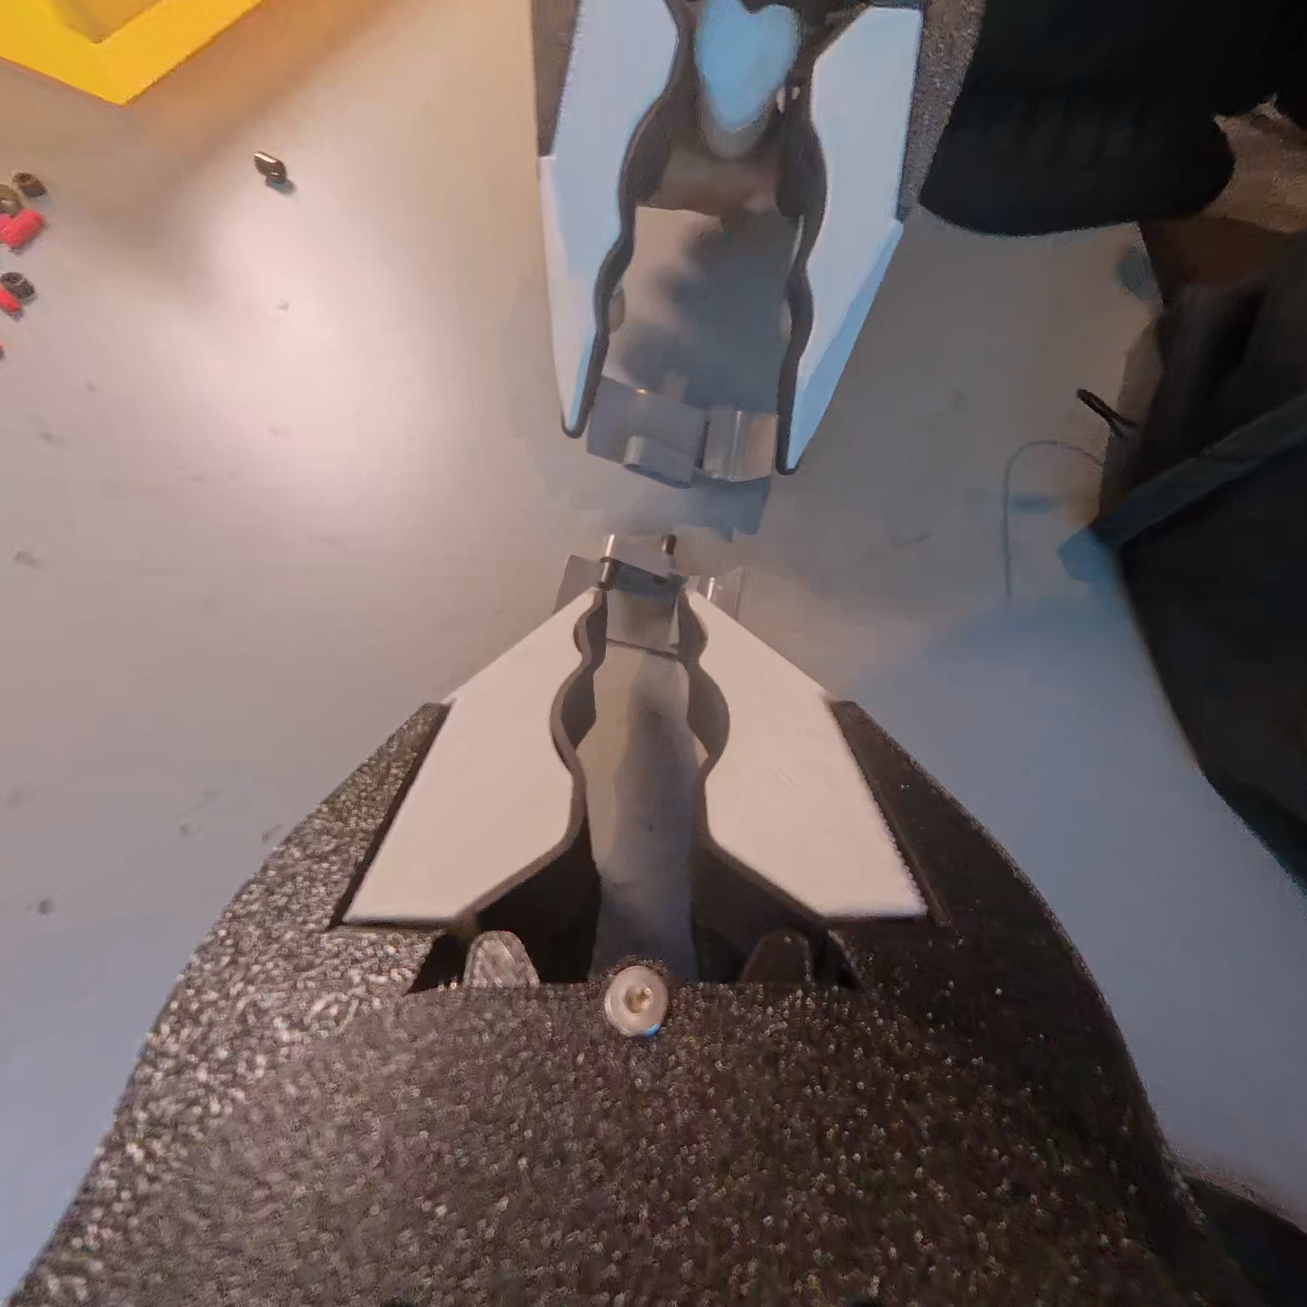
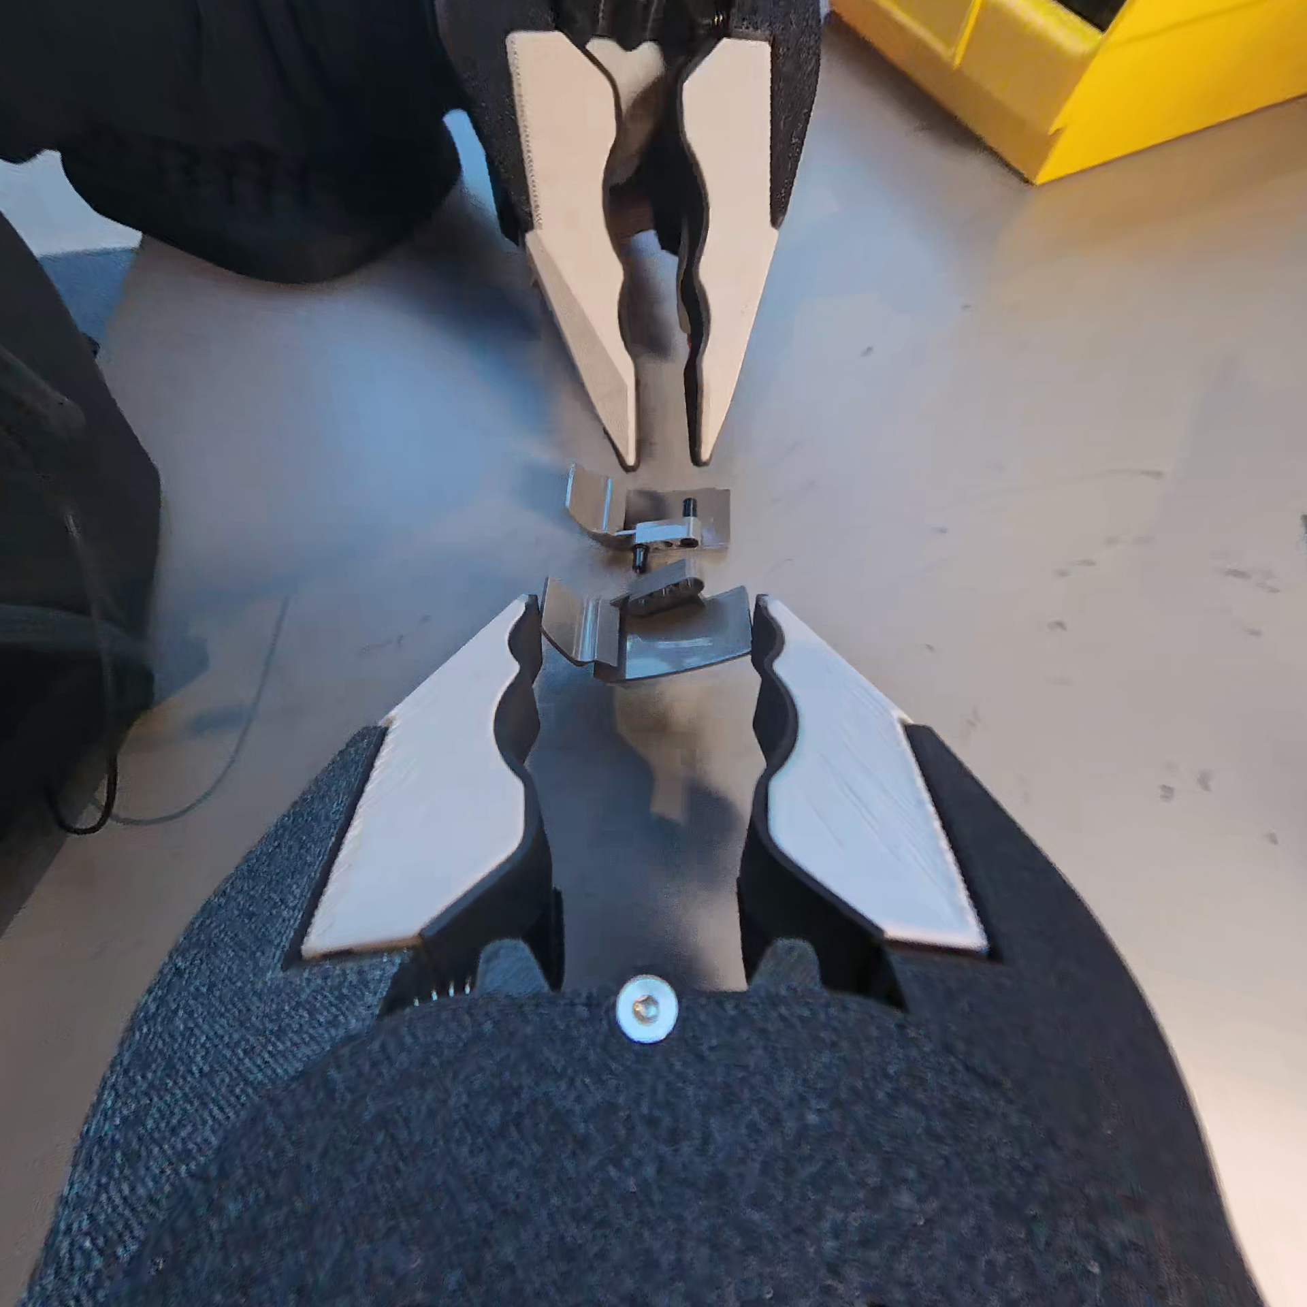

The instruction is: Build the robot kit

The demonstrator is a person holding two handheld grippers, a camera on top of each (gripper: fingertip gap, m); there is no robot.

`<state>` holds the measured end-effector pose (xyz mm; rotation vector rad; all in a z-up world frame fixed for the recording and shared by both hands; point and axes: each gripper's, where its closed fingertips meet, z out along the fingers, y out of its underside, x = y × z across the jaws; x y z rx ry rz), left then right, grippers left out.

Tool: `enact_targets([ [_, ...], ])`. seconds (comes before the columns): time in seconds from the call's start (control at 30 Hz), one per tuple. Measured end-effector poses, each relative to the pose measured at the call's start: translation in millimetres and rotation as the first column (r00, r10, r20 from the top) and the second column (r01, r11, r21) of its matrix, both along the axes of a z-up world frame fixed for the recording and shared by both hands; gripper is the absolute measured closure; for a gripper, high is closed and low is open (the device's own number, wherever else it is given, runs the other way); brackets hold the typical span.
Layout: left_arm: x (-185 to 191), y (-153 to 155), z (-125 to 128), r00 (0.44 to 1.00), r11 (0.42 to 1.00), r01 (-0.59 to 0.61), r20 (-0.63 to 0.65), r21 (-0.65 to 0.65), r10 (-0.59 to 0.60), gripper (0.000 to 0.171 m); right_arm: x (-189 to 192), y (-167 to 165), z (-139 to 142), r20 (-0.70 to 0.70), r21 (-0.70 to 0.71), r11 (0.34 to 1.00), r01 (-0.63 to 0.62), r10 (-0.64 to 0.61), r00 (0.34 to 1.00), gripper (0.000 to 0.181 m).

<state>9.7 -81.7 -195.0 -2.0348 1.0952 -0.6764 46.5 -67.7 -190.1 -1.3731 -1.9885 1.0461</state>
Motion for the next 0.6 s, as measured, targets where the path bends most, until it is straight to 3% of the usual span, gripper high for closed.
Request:
enact_targets([
  [0.13, 8.0, -5.8, 3.9, 0.998, 0.997, 0.053, -0.019, 0.055, -0.052, 0.137, -2.7, -4.6, -7.9, 0.032, 0.017, 1.0, -0.002, 0.002, 0.999, 0.121],
  [0.2, 8.9, -6.5, 4.9, 0.998, 0.996, 0.061, -0.01, 0.061, -0.06, 0.118, -3.5, -4.9, -10.4, 0.041, 0.022, 1.0, 0.0, -0.001, 0.999, 0.122],
  [0.33, 5.5, -2.1, -10.5, 0.994, 0.997, 0.052, -0.104, 0.061, -0.046, 0.094, -4.5, -4.4, -13.0, 0.055, 0.027, 1.0, 0.007, -0.008, 0.998, 0.122],
  [0.4, 6.6, -2.4, -19.8, 0.985, 0.997, 0.067, -0.162, 0.041, -0.06, 0.096, -4.9, -3.7, -14.9, 0.062, 0.04, 0.999, 0.01, -0.012, 0.998, 0.122],
  [0.5, 8.4, -0.1, -21.0, 0.985, 0.998, 0.065, -0.161, 0.019, -0.061, 0.108, -5.1, -2.1, -18.0, 0.082, 0.073, 0.997, 0.014, -0.02, 0.996, 0.122],
  [0.6, 8.0, 0.8, -21.0, 0.985, 0.998, 0.052, -0.168, 0.024, -0.048, 0.109, -5.2, -2.4, -18.9, 0.09, 0.082, 0.996, 0.016, -0.024, 0.996, 0.121],
])
